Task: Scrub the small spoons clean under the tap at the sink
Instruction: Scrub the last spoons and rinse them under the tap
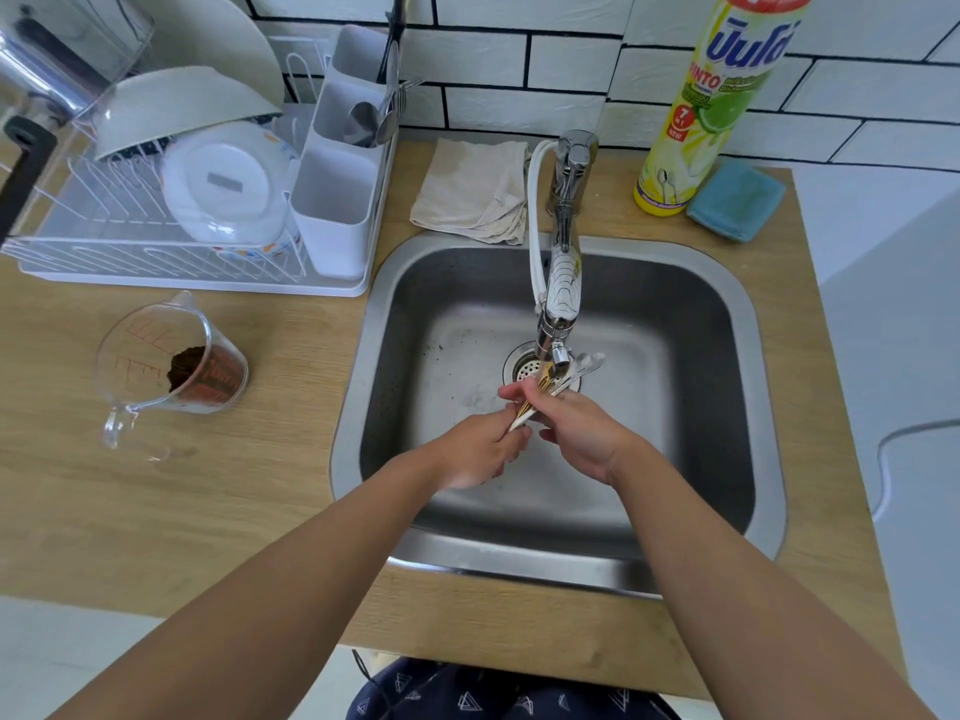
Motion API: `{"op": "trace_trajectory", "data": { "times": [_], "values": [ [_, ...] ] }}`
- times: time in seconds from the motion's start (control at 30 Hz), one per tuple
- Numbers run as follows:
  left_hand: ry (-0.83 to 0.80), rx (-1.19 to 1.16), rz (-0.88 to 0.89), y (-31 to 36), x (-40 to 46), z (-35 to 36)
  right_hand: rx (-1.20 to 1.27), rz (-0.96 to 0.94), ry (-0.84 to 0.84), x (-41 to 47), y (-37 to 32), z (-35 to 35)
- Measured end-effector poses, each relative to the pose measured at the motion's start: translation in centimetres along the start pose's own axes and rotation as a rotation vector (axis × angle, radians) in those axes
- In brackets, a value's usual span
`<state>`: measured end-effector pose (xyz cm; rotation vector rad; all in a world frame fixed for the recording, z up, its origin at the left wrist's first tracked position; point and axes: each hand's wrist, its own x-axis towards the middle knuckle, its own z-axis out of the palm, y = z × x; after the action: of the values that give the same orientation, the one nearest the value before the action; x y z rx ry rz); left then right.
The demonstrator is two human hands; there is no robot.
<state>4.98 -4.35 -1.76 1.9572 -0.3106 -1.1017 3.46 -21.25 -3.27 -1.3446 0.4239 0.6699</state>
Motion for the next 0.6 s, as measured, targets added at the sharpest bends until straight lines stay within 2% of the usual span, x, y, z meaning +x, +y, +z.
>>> {"op": "trace_trajectory", "data": {
  "times": [0.07, 0.17, 0.37, 0.47, 0.6],
  "values": [
    [0.016, -0.012, -0.027, -0.5, -0.3, -0.3, 0.086, -0.021, 0.047, 0.1, 0.0, -0.5],
    [0.006, 0.006, -0.082, -1.7, -1.3, -1.1, 0.259, -0.145, 0.229, -0.1, 0.1, -1.7],
    [-0.009, -0.082, -0.171, -1.8, -2.3, -1.4, -0.051, -0.257, 0.269, 0.2, -0.4, -1.4],
    [0.011, -0.237, -0.195, -1.4, -2.2, -1.3, -0.057, -0.266, 0.252, 0.4, -0.7, -0.8],
    [0.021, -0.328, -0.137, -1.1, -2.0, -1.3, 0.011, -0.285, 0.310, 0.6, -0.8, -0.6]
  ]
}}
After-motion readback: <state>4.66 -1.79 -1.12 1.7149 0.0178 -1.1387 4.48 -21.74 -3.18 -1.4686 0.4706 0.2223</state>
